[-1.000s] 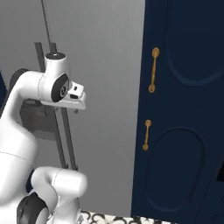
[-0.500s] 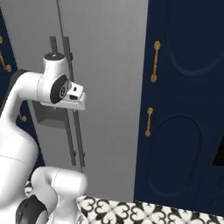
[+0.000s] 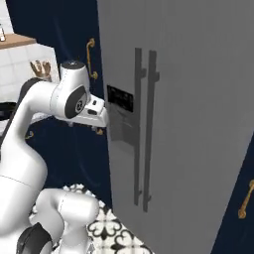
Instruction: Grab a lemon wedge from the fridge and one ice cube from the ice bowl, and put them in the glass of lemonade.
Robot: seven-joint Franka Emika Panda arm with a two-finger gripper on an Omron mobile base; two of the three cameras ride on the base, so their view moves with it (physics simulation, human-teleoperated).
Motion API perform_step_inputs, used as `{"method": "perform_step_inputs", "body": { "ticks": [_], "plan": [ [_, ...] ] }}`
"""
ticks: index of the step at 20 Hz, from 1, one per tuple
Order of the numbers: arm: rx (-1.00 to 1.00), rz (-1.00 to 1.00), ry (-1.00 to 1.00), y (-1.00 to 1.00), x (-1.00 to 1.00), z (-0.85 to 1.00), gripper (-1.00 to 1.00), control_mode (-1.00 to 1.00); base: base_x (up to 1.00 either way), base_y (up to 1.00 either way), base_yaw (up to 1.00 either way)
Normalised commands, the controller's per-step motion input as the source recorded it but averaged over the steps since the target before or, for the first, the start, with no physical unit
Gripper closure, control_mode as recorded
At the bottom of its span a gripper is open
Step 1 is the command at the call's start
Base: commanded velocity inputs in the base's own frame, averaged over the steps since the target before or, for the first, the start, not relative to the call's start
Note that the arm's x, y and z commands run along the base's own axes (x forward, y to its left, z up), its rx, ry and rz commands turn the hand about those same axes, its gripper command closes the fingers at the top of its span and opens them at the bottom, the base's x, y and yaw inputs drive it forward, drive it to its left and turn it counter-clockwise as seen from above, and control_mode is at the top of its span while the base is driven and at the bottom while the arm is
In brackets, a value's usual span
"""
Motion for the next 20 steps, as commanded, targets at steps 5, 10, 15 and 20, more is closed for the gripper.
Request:
{"method": "perform_step_inputs", "body": {
  "ticks": [5,10,15,20],
  "plan": [
    [0.0,0.0,0.0,0.0,0.0,0.0,-1.0,1.0,0.73,-0.04,0.88],
    [0.0,0.0,0.0,0.0,0.0,0.0,-1.0,1.0,0.99,-0.01,0.75],
    [0.0,0.0,0.0,0.0,0.0,0.0,-1.0,1.0,0.88,0.38,0.28],
    [0.0,0.0,0.0,0.0,0.0,0.0,-1.0,1.0,0.94,0.67,0.0]
  ]
}}
